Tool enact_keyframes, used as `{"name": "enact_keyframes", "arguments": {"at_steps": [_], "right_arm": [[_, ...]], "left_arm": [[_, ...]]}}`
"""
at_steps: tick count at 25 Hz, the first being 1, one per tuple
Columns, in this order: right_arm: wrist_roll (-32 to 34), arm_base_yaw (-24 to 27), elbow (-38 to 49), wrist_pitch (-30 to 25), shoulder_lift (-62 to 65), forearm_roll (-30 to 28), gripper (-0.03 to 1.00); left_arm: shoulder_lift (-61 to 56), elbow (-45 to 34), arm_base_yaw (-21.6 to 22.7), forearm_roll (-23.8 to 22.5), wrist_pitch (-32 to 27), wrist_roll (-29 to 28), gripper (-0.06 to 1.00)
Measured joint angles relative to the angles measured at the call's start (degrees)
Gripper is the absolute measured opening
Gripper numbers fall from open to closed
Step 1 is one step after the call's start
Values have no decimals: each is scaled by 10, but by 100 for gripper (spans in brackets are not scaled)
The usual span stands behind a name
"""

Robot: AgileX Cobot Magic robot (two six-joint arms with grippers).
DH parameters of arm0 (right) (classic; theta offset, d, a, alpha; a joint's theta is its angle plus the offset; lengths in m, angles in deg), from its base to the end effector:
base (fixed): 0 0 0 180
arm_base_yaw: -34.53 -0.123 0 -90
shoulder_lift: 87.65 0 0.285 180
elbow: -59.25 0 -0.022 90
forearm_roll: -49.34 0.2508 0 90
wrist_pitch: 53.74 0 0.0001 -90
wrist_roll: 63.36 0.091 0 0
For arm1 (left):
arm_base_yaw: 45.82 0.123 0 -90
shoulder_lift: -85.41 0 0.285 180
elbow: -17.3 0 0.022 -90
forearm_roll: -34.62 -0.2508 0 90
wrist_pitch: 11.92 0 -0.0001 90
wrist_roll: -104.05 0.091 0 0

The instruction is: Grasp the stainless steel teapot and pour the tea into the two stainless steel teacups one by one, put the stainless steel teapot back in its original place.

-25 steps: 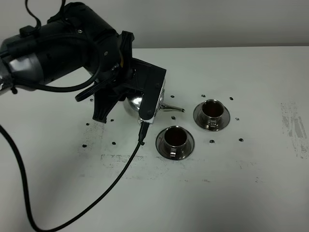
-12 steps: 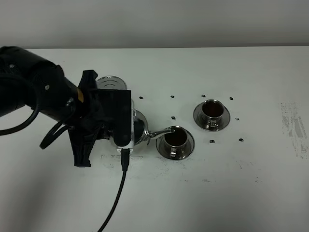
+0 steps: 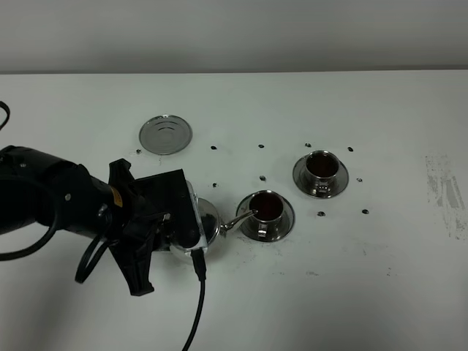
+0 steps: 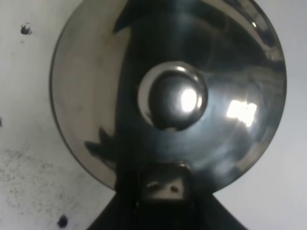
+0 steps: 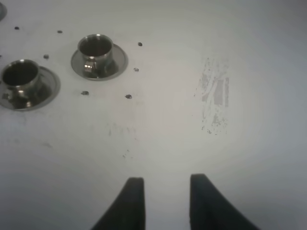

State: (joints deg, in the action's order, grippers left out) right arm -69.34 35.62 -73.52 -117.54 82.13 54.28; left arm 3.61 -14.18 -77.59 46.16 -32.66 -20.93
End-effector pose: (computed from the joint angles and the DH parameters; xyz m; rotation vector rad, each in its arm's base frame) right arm -0.0032 0.0071 0.2800 -0.0959 2.1109 0.0309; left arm 0.2457 -0.1597 0.1832 1.6287 2.0451 -0.0164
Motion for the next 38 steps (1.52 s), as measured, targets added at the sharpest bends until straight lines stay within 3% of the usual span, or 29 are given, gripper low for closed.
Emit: {"name": "enact_keyframes", "arguments": {"at_steps": [4, 9, 12, 19, 22, 25, 30, 38], "right_arm": [[0, 0, 0, -1, 0, 0, 23], [0, 0, 0, 0, 0, 0, 23], [0, 0, 0, 0, 0, 0, 23], [0, 0, 0, 0, 0, 0, 23], [0, 0, 0, 0, 0, 0, 23], [0, 0, 0, 0, 0, 0, 23], [0, 0, 0, 0, 0, 0, 23], [0, 0, 0, 0, 0, 0, 23]], "left_arm": [[8, -34, 1, 32, 43, -1, 20], [6, -32, 6, 50, 47, -24, 20], [5, 14, 16, 44, 18, -112, 20], [55, 191, 57, -76, -94, -373, 20], [104, 272, 63, -111, -158, -437, 20], [155, 344, 65, -126, -191, -463, 20], [231, 423, 86, -130, -195, -502, 20], [277, 436, 122, -136, -163, -544, 20]]}}
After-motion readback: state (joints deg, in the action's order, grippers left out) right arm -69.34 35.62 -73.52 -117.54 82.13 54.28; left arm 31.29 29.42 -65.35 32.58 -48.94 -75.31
